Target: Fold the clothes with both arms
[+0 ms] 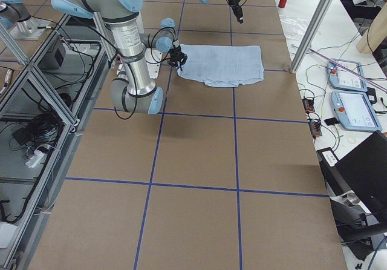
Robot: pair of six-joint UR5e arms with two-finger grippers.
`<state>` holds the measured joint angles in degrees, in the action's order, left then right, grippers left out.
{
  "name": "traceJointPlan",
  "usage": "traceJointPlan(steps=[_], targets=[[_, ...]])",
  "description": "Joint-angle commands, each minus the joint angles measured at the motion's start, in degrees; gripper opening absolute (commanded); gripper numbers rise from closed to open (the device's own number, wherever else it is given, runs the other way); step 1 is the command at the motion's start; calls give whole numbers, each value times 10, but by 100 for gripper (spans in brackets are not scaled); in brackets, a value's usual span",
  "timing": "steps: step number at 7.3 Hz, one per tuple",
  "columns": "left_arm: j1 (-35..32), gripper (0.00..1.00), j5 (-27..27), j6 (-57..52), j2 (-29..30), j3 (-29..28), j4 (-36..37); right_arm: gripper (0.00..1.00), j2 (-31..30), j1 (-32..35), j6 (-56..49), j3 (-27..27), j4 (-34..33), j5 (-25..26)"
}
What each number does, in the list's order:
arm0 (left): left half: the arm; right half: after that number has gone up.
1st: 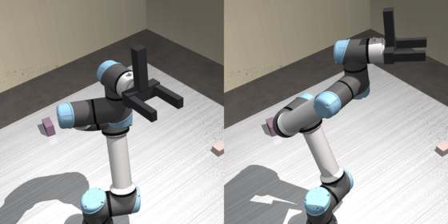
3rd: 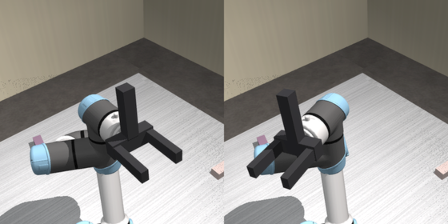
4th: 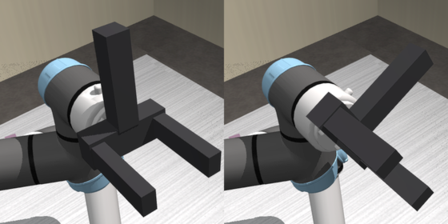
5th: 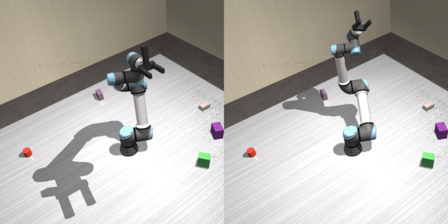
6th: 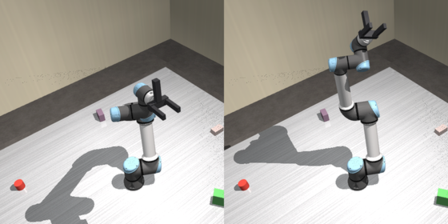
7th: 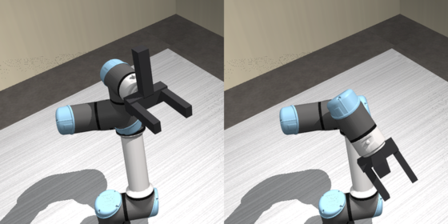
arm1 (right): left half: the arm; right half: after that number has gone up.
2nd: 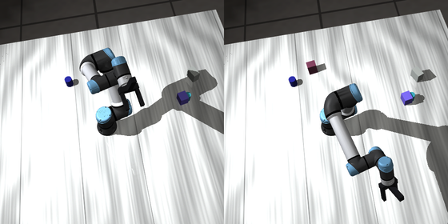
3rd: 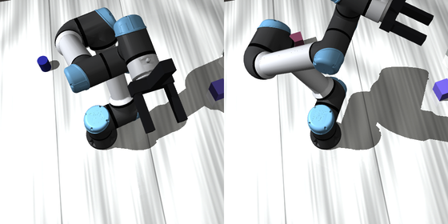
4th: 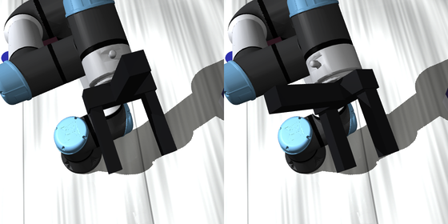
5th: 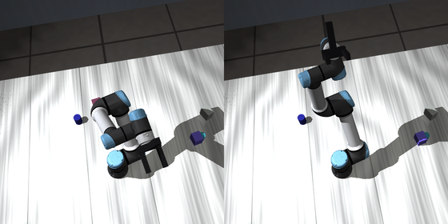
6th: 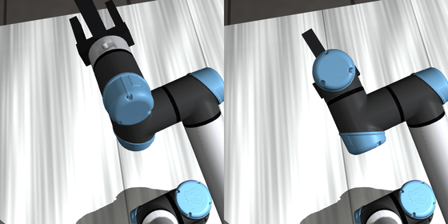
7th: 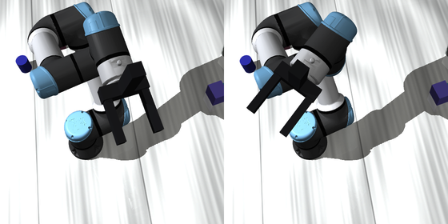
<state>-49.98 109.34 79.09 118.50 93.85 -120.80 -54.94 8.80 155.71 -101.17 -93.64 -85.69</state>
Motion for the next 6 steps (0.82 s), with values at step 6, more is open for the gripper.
traceJointPlan(steps=[6], targets=[[131, 58, -55, 221, -46, 77, 5, 0, -32, 0, -1, -54, -7, -5]])
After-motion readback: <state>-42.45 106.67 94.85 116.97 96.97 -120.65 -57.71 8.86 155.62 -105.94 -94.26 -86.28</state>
